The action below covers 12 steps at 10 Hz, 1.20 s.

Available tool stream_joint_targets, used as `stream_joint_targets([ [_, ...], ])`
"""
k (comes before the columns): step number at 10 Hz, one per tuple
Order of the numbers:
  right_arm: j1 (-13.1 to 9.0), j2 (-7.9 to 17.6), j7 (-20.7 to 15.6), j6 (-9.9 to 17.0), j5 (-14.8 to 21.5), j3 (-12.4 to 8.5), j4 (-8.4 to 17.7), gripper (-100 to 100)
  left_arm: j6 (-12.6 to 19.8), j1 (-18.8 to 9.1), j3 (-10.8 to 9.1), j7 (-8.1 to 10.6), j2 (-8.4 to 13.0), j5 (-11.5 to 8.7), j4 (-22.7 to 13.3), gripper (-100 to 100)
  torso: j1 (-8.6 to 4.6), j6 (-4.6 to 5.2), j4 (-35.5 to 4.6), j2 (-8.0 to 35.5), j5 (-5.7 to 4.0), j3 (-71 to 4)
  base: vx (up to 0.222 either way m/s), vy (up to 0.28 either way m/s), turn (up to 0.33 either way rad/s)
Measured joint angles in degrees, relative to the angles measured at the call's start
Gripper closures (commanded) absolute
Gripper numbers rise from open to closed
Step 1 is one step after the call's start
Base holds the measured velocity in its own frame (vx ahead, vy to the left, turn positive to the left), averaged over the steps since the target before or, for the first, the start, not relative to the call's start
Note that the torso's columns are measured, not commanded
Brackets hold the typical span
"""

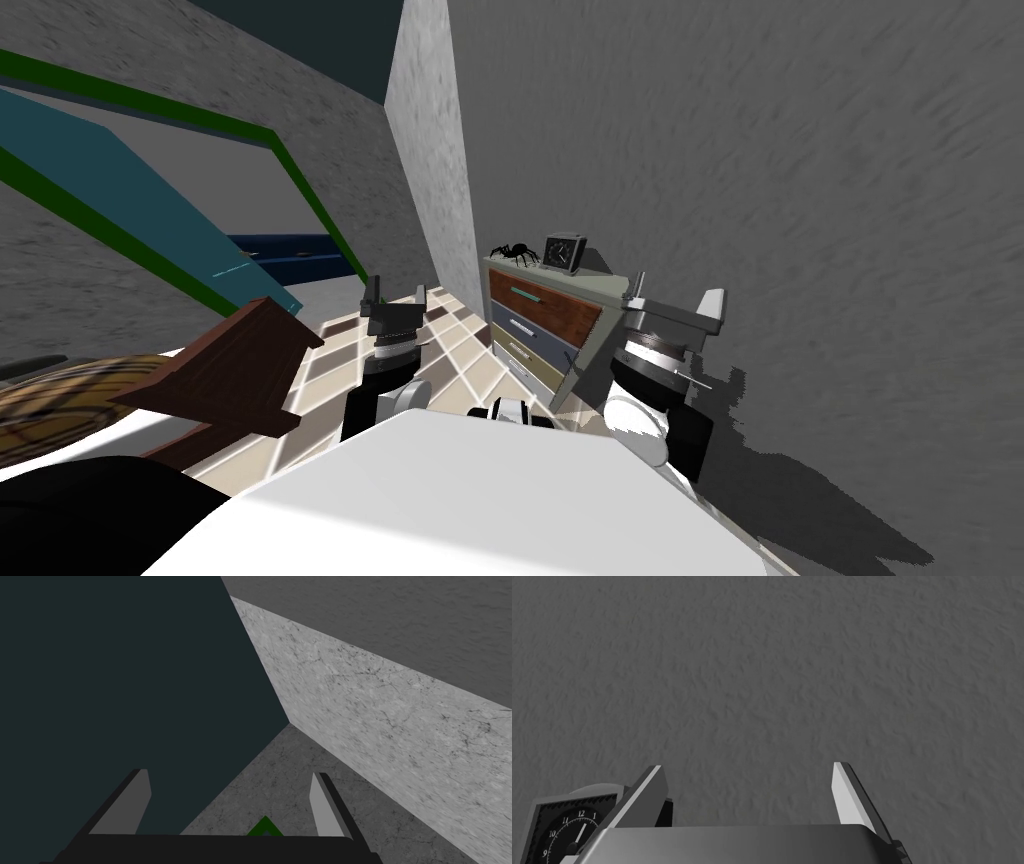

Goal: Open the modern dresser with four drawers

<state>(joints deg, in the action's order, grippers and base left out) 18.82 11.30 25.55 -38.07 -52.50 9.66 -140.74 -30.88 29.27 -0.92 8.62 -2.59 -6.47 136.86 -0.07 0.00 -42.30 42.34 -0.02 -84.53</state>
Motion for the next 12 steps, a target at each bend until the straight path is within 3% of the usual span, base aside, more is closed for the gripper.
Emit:
stream_joint_targets([
  [12,-4.0,0.0,7.2,-4.5,-19.4,2.6,-0.4,-100,0.0,0.0,0.00,0.00,0.0,0.0,0.0,0,0.08,0.00,0.0,-0.1,0.01,0.0,0.025,0.050,-0.017],
])
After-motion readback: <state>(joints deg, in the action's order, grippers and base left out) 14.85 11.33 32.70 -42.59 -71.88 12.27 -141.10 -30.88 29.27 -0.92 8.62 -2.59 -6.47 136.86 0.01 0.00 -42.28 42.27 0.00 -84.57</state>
